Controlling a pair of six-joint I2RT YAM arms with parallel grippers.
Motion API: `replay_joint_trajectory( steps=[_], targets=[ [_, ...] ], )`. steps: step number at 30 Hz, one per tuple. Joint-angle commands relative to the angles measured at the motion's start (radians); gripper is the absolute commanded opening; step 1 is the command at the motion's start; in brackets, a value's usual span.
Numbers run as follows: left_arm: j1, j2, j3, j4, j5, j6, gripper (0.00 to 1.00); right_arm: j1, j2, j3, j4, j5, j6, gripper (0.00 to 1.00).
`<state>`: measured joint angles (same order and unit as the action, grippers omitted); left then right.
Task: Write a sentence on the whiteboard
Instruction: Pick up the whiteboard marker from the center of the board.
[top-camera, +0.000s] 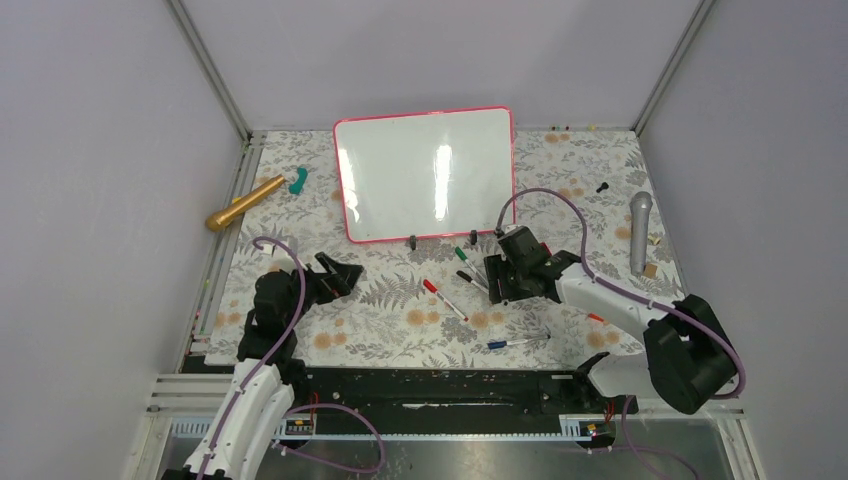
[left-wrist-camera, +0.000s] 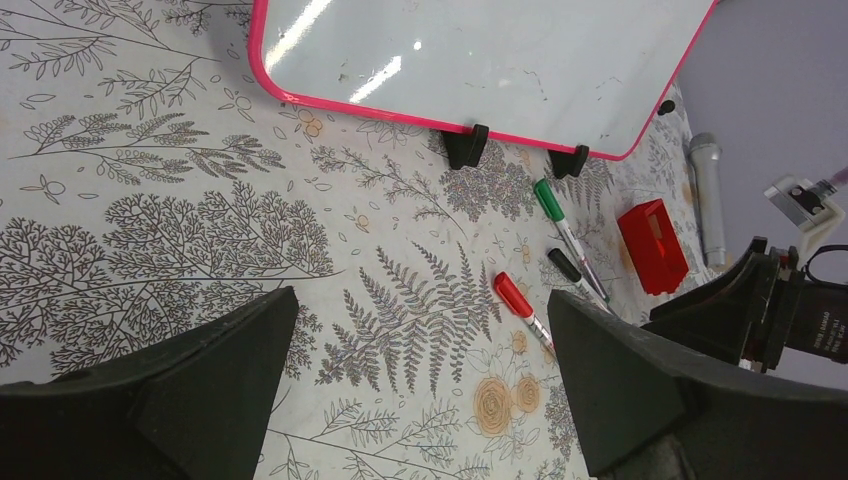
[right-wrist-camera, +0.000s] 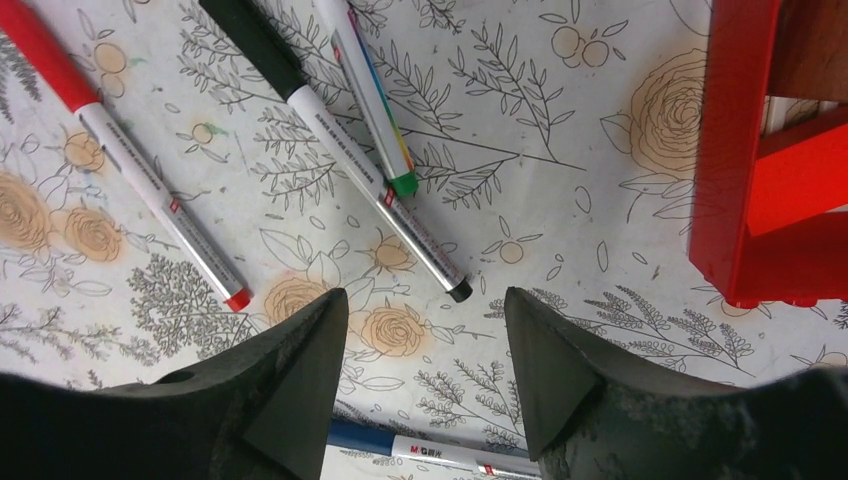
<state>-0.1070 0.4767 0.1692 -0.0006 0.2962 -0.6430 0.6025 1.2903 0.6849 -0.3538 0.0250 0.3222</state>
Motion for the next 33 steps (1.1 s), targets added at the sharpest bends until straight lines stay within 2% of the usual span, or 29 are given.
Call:
replay_joint_trajectory(
  steps=[1, 14, 21, 24, 25, 26, 29, 31, 33],
  targets=[
    [-0.005, -0.007, -0.005, 0.060, 0.021, 0.016, 0.99, 0.032, 0.055, 0.065, -0.015, 0.098, 0.032, 0.66],
    [-0.008, 0.010, 0.000, 0.062, 0.018, 0.017, 0.98, 0.106, 0.207, 0.156, -0.094, 0.247, 0.050, 0.60],
    [-0.013, 0.001, -0.004, 0.062, 0.014, 0.017, 0.98, 0.109, 0.280, 0.215, -0.148, 0.197, 0.030, 0.45],
    [-0.018, 0.005, -0.002, 0.073, 0.019, 0.017, 0.98, 0.110, 0.264, 0.206, -0.143, 0.157, 0.021, 0.32],
    [-0.020, 0.013, -0.003, 0.085, 0.030, 0.019, 0.98, 0.111, 0.256, 0.200, -0.137, 0.143, 0.018, 0.31],
    [-0.024, 0.023, -0.002, 0.093, 0.038, 0.019, 0.98, 0.111, 0.248, 0.193, -0.129, 0.131, 0.016, 0.33],
    [-0.041, 0.057, 0.010, 0.099, 0.044, 0.017, 0.98, 0.114, 0.241, 0.181, -0.119, 0.127, 0.014, 0.52],
    [-0.059, 0.068, 0.015, 0.102, 0.039, 0.016, 0.98, 0.115, 0.259, 0.195, -0.131, 0.138, 0.017, 0.53],
    [-0.077, 0.069, 0.016, 0.107, 0.034, 0.017, 0.98, 0.115, 0.294, 0.223, -0.159, 0.149, 0.030, 0.50]
  ],
)
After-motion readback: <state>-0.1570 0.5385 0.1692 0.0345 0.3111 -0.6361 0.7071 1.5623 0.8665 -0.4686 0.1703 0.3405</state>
